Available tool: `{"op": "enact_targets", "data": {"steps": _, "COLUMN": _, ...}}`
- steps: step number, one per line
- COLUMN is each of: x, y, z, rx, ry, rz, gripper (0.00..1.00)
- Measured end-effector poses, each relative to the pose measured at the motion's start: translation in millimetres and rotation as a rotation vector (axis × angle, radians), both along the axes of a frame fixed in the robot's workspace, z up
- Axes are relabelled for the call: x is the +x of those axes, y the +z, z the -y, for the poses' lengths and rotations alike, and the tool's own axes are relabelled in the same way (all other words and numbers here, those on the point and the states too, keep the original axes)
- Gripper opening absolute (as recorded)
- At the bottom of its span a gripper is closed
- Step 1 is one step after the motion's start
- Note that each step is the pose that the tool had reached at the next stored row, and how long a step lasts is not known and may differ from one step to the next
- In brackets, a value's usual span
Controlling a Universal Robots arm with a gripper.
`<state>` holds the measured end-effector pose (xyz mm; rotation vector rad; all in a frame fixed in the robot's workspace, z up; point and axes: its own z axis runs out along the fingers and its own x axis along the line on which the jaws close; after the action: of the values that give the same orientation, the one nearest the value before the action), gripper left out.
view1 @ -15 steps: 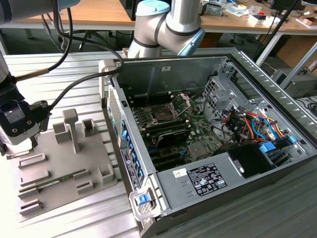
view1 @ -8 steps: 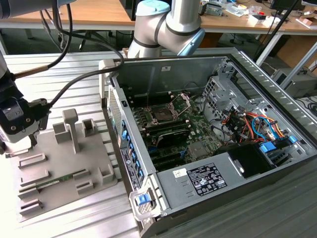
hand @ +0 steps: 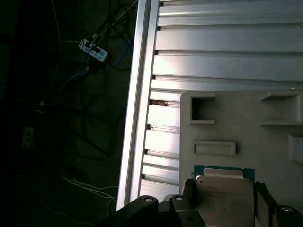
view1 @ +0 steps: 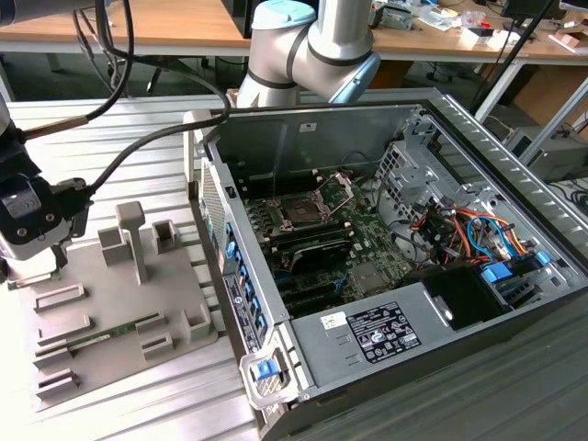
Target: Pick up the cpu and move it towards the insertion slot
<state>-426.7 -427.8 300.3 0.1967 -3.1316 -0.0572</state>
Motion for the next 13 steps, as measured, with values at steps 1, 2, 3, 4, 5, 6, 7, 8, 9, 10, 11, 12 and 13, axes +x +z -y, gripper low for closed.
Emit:
{"op": "enact_targets", "data": {"steps": 1, "x": 0.0, "y": 0.9, "z": 0.0, "rx": 0.0000, "ry": 0.000, "rz": 0.0001, "gripper": 0.55}}
{"op": "enact_targets", "data": {"steps": 2, "x": 0.0, "y": 1.6, "z": 0.0, "rx": 0.0000, "ry": 0.000, "rz": 0.0000, "gripper": 0.55}}
{"op": "enact_targets", "data": {"steps": 3, "x": 0.0, "y": 2.2, "z": 0.0, "rx": 0.0000, "ry": 0.000, "rz": 0.0001, "gripper": 0.55}}
{"op": "enact_targets", "data": {"steps": 4, "x": 0.0, "y": 3.2, "z": 0.0, "rx": 0.0000, "ry": 0.000, "rz": 0.0000, "gripper": 0.55}}
{"op": "enact_targets", "data": {"steps": 5, "x": 0.0, "y": 3.9, "z": 0.0, "rx": 0.0000, "ry": 0.000, "rz": 0.0001, "gripper": 0.55}}
{"op": "enact_targets", "data": {"steps": 6, "x": 0.0, "y": 4.4, "z": 0.0, "rx": 0.0000, "ry": 0.000, "rz": 0.0001, "gripper": 0.55}}
{"op": "enact_targets", "data": {"steps": 7, "x": 0.0, "y": 5.0, "z": 0.0, "rx": 0.0000, "ry": 0.000, "rz": 0.0000, "gripper": 0.55}}
{"op": "enact_targets", "data": {"steps": 8, "x": 0.0, "y": 5.6, "z": 0.0, "rx": 0.0000, "ry": 0.000, "rz": 0.0000, "gripper": 0.55}}
{"op": "enact_targets", "data": {"steps": 9, "x": 0.0, "y": 6.3, "z": 0.0, "rx": 0.0000, "ry": 0.000, "rz": 0.0001, "gripper": 0.55}}
{"op": "enact_targets", "data": {"steps": 10, "x": 0.0, "y": 7.3, "z": 0.0, "rx": 0.0000, "ry": 0.000, "rz": 0.0000, "gripper": 0.55}}
{"op": "enact_targets", "data": {"steps": 11, "x": 0.0, "y": 7.9, "z": 0.0, "rx": 0.0000, "ry": 0.000, "rz": 0.0001, "gripper": 0.55}}
{"op": "enact_targets", "data": {"steps": 12, "x": 0.0, "y": 8.5, "z": 0.0, "rx": 0.0000, "ry": 0.000, "rz": 0.0001, "gripper": 0.55}}
{"op": "enact_targets", "data": {"steps": 13, "x": 0.0, "y": 9.9, "z": 0.0, "rx": -0.0001, "ry": 0.000, "rz": 0.0000, "gripper": 0.55}}
